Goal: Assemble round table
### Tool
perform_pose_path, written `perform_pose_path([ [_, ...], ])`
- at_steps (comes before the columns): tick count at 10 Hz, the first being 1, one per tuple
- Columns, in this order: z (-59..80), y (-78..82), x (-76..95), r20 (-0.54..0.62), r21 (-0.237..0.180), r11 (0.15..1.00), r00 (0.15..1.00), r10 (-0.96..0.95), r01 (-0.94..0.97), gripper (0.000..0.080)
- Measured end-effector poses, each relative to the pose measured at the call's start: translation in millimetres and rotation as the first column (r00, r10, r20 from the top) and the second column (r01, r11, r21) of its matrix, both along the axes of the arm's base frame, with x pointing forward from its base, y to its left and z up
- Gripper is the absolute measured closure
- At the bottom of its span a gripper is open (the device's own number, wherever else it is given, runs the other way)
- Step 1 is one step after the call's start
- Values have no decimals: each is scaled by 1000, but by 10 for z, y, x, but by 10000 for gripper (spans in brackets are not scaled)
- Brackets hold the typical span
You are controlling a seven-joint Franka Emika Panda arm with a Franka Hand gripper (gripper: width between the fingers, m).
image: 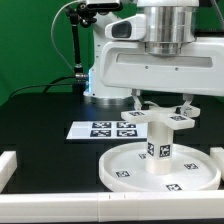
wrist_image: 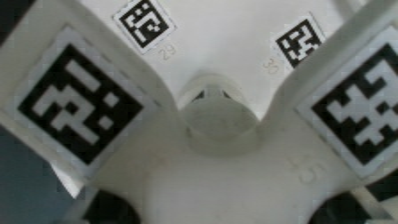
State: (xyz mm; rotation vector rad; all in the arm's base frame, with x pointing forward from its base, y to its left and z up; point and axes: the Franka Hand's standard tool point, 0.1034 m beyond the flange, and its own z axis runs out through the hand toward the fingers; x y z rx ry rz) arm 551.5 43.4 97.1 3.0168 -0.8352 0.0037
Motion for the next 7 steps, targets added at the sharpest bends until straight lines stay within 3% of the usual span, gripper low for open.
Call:
perform_pose_path([
  [2,-1,-5,0,0,5,998,998,-66,66,351],
  [4,8,8,-1,-1,11,998,998,-62,62,191],
  [7,328,16,-3,-9,23,999,999,-36,36,151],
])
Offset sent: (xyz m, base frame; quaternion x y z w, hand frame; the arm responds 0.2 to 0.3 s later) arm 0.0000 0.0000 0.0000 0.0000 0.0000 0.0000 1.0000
